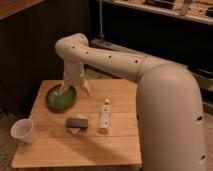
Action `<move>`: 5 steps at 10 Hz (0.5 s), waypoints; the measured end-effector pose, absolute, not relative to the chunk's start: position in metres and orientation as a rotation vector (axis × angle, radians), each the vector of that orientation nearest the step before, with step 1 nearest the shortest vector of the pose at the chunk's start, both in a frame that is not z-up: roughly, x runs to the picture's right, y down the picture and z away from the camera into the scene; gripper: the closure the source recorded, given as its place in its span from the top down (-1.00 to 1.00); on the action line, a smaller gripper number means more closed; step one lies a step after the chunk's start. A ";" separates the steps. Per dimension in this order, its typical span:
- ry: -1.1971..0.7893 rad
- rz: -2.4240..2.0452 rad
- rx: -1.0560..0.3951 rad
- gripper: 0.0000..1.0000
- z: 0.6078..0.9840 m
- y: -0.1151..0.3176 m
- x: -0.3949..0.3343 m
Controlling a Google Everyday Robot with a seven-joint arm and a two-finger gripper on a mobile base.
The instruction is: Place the ceramic cup in the ceramic bowl
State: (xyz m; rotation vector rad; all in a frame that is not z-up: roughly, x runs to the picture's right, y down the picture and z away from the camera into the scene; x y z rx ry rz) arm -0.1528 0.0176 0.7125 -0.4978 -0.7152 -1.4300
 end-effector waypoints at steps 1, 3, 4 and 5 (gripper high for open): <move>-0.717 -1.428 -0.496 0.60 0.713 0.017 -0.153; -0.721 -1.423 -0.492 0.60 0.712 0.017 -0.157; -0.722 -1.421 -0.491 0.60 0.713 0.018 -0.158; -0.723 -1.418 -0.488 0.60 0.713 0.017 -0.159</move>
